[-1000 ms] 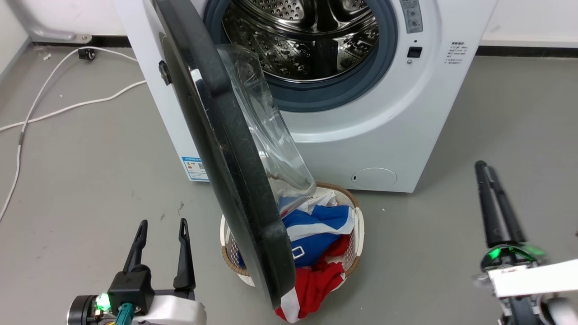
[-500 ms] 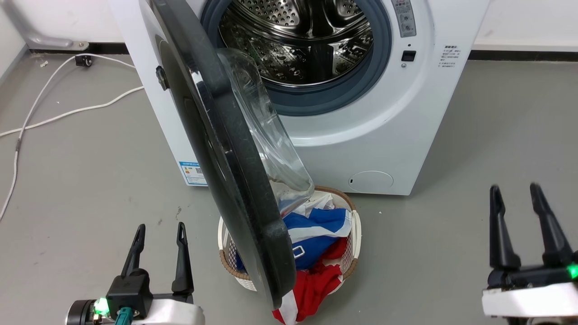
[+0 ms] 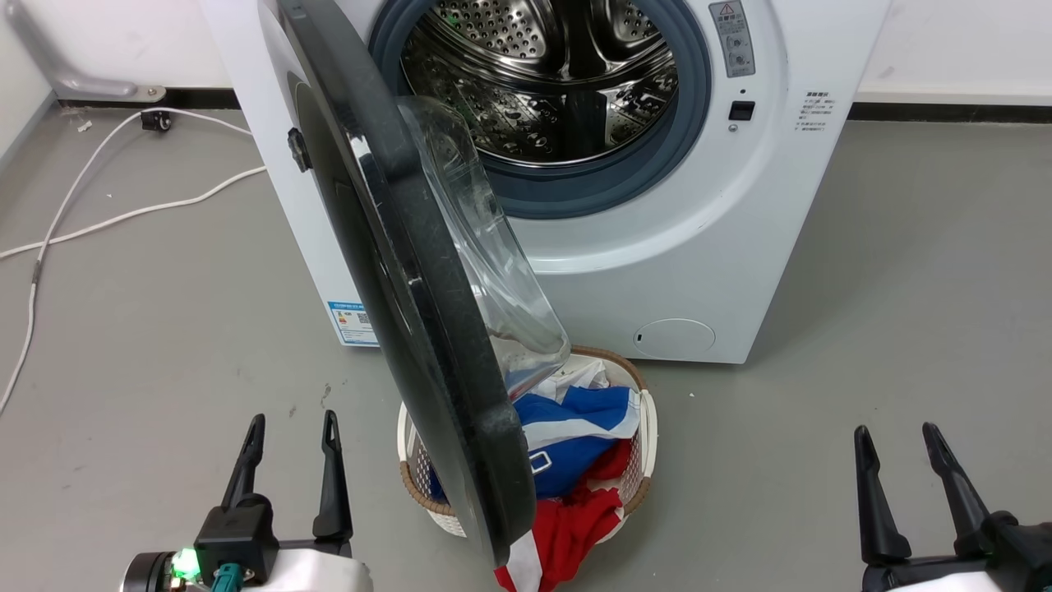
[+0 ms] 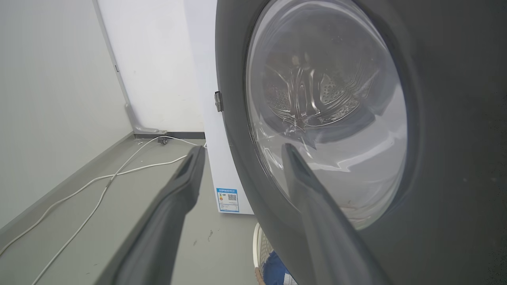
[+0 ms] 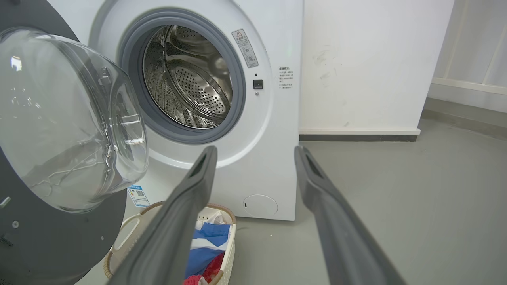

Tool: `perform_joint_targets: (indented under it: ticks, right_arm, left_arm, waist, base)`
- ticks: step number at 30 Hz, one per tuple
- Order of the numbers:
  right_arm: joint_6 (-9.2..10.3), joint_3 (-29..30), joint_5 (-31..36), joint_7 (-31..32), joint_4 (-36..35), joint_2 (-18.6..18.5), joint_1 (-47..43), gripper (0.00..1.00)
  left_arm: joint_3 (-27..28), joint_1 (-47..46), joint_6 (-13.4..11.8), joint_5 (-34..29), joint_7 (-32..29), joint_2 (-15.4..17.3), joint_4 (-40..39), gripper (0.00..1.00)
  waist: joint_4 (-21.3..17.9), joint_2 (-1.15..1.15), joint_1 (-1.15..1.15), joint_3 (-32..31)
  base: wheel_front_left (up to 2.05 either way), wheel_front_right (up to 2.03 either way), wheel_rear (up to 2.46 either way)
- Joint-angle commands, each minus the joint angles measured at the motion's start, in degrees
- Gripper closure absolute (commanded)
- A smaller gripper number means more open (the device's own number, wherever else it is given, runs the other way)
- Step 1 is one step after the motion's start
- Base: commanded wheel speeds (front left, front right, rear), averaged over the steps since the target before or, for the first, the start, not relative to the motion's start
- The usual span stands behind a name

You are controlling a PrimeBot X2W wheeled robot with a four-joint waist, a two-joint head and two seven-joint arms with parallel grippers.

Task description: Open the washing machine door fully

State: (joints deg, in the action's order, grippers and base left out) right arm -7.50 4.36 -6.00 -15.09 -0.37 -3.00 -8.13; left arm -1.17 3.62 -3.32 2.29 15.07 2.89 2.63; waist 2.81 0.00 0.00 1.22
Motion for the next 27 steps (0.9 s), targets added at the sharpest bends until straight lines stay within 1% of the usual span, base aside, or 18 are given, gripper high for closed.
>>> perform_joint_targets:
  ticks: [1,6,7,8,9,10,14,17,20,24,27]
  right_arm:
    - [0.01,-0.09,-0.56,-0.1,-0.12,0.17,-0.76,0.0]
    - [0.01,-0.5,-1.38,-0.1,0.06,0.2,-1.04,0.0]
    - [0.01,-0.57,-1.43,-0.1,0.19,0.2,-1.08,0.0]
    - [0.01,-0.66,-1.42,-0.11,0.28,0.2,-1.1,0.0]
    - [0.01,-0.82,-1.32,-0.1,0.39,0.2,-1.1,0.0]
    - [0.01,-0.88,-1.25,-0.1,0.44,0.21,-1.1,0.0]
    - [0.01,-1.17,-1.26,-0.1,0.49,0.2,-0.9,0.0]
    - [0.01,-1.14,-1.34,-0.11,0.21,0.21,-0.88,0.0]
    - [0.01,-1.34,-1.36,-0.1,0.09,0.21,-0.94,0.0]
    - [0.01,-1.61,-1.35,-0.11,0.15,0.21,-0.73,0.0]
    - [0.01,-1.96,-1.09,-0.1,0.34,0.2,-0.41,0.0]
  left_arm:
    - [0.1,0.59,-0.3,0.19,0.16,-0.01,0.03,0.0]
    - [0.41,0.63,-0.83,0.88,0.16,-0.01,-0.06,0.0]
    - [0.45,0.68,-0.96,0.89,0.16,0.0,0.02,0.13]
    - [0.53,0.68,-1.19,0.75,0.16,0.0,0.01,0.58]
    - [0.64,0.66,-1.28,0.59,0.15,0.0,-0.11,0.87]
    - [0.68,0.67,-1.4,0.58,0.16,-0.01,-0.12,1.0]
    - [1.63,-0.76,-2.35,0.01,0.15,0.01,-2.13,1.0]
    - [2.71,-2.42,-3.16,-0.14,0.15,0.0,-6.33,1.0]
    - [3.14,-4.52,-3.38,-1.28,0.16,0.33,-11.63,1.0]
    - [1.85,-7.62,-2.72,-2.8,0.15,1.1,-18.02,1.0]
    - [-0.78,-10.03,-1.63,-3.98,0.15,1.6,-21.79,1.0]
  waist:
    - [-0.06,0.0,0.0,-0.07]
    - [-0.28,0.0,0.0,-0.07]
    - [-0.32,0.0,0.0,-0.11]
    - [-0.35,0.0,0.0,-0.14]
    - [-0.38,0.0,0.0,-0.17]
    - [-0.39,0.0,0.0,-0.22]
    - [-0.42,0.0,0.0,-0.38]
    - [-0.27,0.0,0.0,-0.45]
    - [-0.26,0.0,0.0,-0.48]
    - [-0.38,0.0,0.0,-0.46]
    - [-0.55,0.0,0.0,-0.47]
  base:
    - [0.0,0.0,0.0]
    - [0.0,0.0,0.0]
    - [0.0,0.0,0.0]
    - [0.0,0.0,0.0]
    - [0.0,0.0,0.0]
    - [0.0,0.0,0.0]
    - [0.0,0.0,0.0]
    - [0.0,0.0,0.0]
    - [0.0,0.0,0.0]
    - [0.0,0.0,0.0]
    - [0.0,0.0,0.0]
